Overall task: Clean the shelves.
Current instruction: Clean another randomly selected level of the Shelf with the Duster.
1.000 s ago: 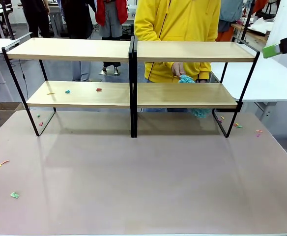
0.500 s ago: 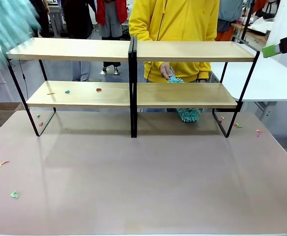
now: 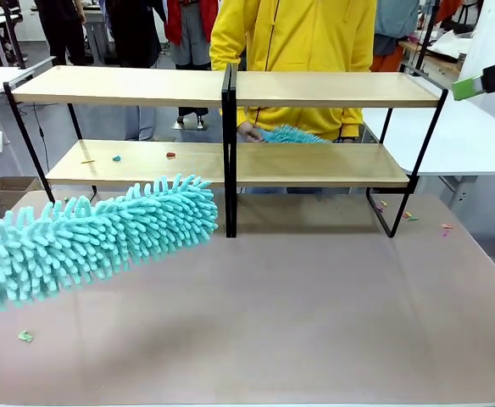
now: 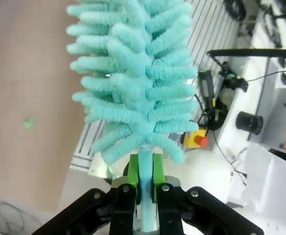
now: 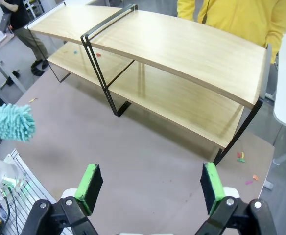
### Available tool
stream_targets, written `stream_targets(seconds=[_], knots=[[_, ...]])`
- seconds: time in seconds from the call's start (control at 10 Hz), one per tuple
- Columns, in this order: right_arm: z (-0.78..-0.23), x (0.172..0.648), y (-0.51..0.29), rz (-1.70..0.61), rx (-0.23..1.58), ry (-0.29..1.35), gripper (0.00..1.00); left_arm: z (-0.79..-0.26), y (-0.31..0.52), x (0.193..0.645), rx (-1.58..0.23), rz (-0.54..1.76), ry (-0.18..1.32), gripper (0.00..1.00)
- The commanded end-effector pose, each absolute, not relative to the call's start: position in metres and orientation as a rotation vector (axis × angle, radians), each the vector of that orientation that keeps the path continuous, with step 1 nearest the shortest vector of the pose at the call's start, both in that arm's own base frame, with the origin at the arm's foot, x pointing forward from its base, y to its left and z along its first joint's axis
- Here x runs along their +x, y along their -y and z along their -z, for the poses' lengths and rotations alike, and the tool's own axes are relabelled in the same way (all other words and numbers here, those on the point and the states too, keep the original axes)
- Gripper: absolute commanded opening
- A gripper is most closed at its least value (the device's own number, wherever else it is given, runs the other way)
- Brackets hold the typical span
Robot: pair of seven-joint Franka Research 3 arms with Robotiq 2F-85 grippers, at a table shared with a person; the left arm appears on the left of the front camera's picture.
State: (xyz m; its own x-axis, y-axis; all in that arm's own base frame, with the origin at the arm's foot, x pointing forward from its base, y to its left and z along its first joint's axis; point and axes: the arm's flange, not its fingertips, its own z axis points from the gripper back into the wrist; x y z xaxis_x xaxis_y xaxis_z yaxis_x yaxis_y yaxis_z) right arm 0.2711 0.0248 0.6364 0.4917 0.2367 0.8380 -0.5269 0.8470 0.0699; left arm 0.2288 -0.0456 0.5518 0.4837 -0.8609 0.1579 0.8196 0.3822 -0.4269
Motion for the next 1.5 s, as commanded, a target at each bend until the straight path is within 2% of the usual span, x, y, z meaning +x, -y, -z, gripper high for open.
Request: stream_targets(seconds=[0.0, 0.1, 0.2, 0.3, 0.4, 0.7, 0.9, 1.0, 1.2, 1.4], knots=[[-0.637, 0.271, -0.025, -0.474, 0.341, 0.952, 1.00, -0.582, 0.024, 0.215, -0.493, 1.141, -0.068, 0.12], [-0.637, 0.271, -0.025, -0.474, 0.341, 0.952, 1.00, -0.552, 0.046, 0.229, -0.487, 1.074, -0.095, 0.12], [-0.637, 0.271, -0.025, -0.474, 0.341, 0.952, 1.00, -0.550, 0.063, 0.229, -0.511, 0.931, -0.032, 0.12], [-0.637, 0.271, -0.025, -0.474, 0.341, 0.952, 1.00, -0.554, 0.092, 0.250, -0.515, 0.754, -0.057, 0.12], [-0.637, 0.271, -0.025, -0.474, 0.341, 0.952, 1.00, -0.554, 0.113, 0.275, -0.497, 0.623, 0.004, 0.12], [-0.637, 0.271, -0.025, -0.474, 0.341, 0.952, 1.00, -0.549, 0.144, 0.324, -0.437, 0.415, 0.059, 0.12], [-0.637, 0.271, -0.025, -0.474, 0.341, 0.952, 1.00, -0.543, 0.156, 0.349, -0.463, 0.279, 0.044, 0.12], [-0.637, 0.271, -0.025, -0.474, 0.341, 0.952, 1.00, -0.542, 0.144, 0.329, -0.443, 0.409, 0.067, 0.12], [-0.637, 0.271, -0.025, -0.474, 0.341, 0.952, 1.00, -0.537, 0.152, 0.347, -0.442, 0.337, 0.055, 0.12], [-0.637, 0.271, -0.025, -0.474, 0.341, 0.952, 1.00, -0.530, 0.176, 0.365, -0.372, 0.112, 0.191, 0.12]])
